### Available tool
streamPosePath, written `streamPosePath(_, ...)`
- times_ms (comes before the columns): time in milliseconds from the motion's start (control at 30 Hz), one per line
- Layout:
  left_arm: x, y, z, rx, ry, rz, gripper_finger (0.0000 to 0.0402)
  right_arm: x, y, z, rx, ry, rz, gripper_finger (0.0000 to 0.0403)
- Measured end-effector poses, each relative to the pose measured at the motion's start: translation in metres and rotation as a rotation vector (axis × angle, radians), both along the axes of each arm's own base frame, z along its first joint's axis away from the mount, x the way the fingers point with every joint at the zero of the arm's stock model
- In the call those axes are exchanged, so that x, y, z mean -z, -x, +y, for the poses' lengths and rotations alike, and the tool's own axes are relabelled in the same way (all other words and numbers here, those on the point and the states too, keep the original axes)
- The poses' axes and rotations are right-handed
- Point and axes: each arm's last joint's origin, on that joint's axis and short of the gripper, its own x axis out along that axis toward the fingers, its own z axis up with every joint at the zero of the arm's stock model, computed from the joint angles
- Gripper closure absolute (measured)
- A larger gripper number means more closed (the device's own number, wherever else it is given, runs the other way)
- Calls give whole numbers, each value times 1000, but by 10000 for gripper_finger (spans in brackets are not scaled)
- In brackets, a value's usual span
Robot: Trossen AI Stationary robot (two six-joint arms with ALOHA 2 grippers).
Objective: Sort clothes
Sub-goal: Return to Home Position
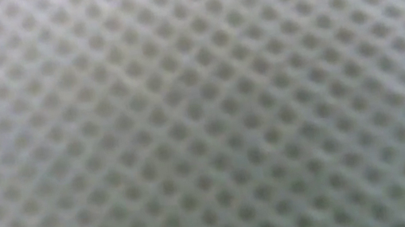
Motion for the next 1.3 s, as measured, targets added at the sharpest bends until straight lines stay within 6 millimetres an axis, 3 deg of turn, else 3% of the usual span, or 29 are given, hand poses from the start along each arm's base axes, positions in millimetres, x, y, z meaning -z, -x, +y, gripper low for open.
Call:
streamPosePath(133, 25, -15, -3, 13, 22, -39, 228, -8, 23, 32, 75, 85, -108, 367)
streamPosePath(267, 42, -20, 0, 82, 32, -60, 228, -6, 40, 42, 207, 151, -181, 379)
streamPosePath(333, 39, -15, 4, 84, 69, -91, 228, -5, 42, 42, 210, 160, -234, 384)
streamPosePath(500, 30, -9, 9, 17, 99, -124, 228, -6, 39, 35, 214, 211, -345, 386)
streamPosePath(700, 29, -18, 8, -58, -21, -89, 228, 5, 24, 2, -151, 88, -473, 392)
streamPosePath(833, 33, -21, 17, -102, 17, -53, 228, 19, 28, -16, -125, 74, -428, 391)
streamPosePath(1100, 43, -33, 44, 19, 8, 35, 228, 32, 70, -28, -85, 84, -502, 390)
streamPosePath(1300, 41, -7, 49, 49, -1, 10, 228, 60, 99, -29, -61, 30, -557, 390)
